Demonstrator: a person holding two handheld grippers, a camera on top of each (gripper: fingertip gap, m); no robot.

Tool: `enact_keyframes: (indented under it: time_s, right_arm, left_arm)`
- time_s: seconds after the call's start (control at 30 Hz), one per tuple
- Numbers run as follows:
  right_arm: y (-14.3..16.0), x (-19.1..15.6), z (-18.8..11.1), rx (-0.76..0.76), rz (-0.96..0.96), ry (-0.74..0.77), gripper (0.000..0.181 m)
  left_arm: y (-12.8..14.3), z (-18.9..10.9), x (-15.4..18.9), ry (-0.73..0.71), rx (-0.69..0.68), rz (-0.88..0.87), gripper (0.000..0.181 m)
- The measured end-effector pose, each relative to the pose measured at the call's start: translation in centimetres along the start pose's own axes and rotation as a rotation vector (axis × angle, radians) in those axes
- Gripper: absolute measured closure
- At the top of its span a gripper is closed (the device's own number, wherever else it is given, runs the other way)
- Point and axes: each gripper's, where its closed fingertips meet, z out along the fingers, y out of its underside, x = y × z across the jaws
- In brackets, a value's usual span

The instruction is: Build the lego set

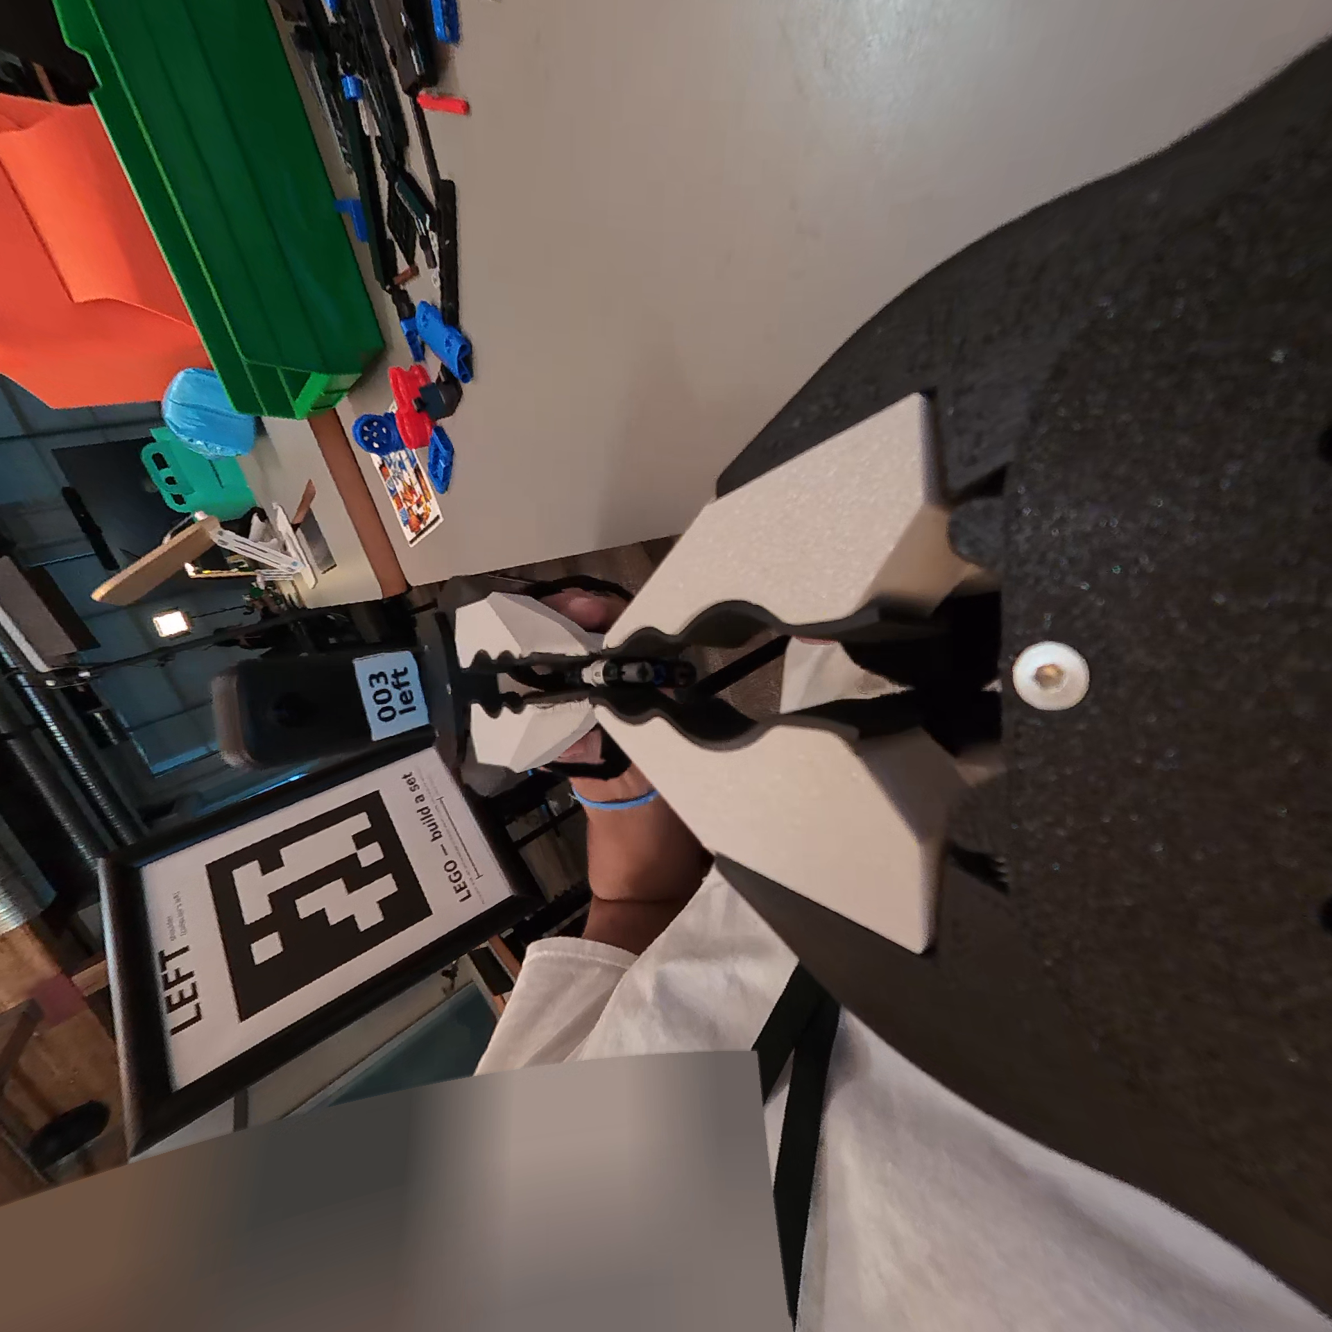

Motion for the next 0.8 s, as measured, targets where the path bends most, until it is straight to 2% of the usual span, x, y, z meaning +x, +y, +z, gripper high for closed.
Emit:
enact_keyframes:
  time_s: [0.3, 0.47, 0.67, 0.8]
  right_arm:
    - [2.0, -0.6, 0.2, -0.112, -0.044, -0.032, 0.176]
    - [2.5, -0.5, 0.5, -0.123, -0.057, -0.028, 0.176]
    - [1.7, -0.4, 0.5, -0.1, -0.07, -0.005, 0.176]
    - [1.7, -0.2, 0.5, -0.11, -0.094, 0.022, 0.175]
  left_arm:
    - [2.1, -0.2, 0.7, -0.054, -0.231, 0.219, 0.175]
    - [2.5, -0.3, 0.7, -0.067, -0.284, 0.266, 0.175]
    - [1.6, -0.4, 0.4, -0.044, -0.197, 0.18, 0.176]
    - [1.6, -0.4, 0.2, -0.039, -0.192, 0.173, 0.176]
